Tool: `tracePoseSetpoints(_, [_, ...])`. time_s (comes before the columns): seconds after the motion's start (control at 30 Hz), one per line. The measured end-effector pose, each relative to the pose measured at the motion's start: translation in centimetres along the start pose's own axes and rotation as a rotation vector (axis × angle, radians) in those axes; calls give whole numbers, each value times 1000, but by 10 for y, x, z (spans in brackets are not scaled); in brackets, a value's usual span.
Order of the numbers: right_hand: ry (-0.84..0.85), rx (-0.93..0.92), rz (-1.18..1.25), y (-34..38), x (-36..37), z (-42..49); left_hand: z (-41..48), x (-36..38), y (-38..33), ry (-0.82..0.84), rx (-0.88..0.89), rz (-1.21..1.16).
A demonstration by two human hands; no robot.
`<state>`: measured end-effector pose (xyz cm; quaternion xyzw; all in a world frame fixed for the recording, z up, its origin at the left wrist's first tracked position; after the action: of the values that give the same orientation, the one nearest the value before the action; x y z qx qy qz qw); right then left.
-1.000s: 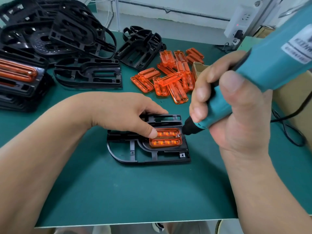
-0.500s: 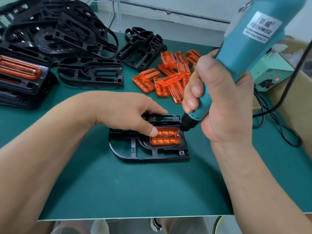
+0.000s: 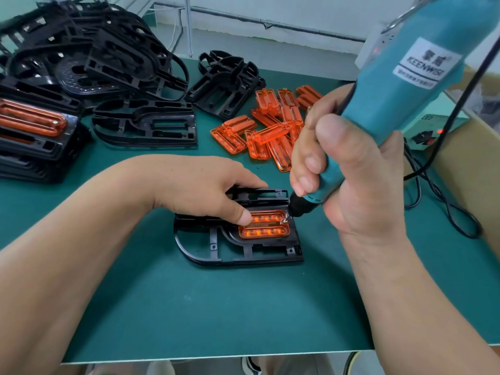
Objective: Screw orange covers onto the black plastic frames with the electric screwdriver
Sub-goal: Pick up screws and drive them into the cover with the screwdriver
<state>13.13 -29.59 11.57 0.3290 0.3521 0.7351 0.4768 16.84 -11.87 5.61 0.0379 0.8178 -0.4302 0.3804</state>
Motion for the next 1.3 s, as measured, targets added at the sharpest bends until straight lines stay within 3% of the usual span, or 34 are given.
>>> tracePoseSetpoints(0.43, [39,16,38,-1,1,0,2,0,-2,-10,-43,16])
tracePoseSetpoints(1.1, [-183,79,-50,-6,-1,-1,4,2,0,-25,-60,35])
tracePoseSetpoints(1.3, [-150,166,166,-7,1,-1,3,0,-1,-25,-60,41])
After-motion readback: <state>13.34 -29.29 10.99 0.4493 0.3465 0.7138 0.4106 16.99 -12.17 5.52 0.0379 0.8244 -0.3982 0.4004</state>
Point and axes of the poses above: each hand's wrist, its own z-axis towards the middle knuckle, its own x-axis out of the palm, y = z × x, the point moved 4 cm from there along z, towards the middle knuckle, and after that the axes turned 2 degrees about -x, right-handed, at the moved point
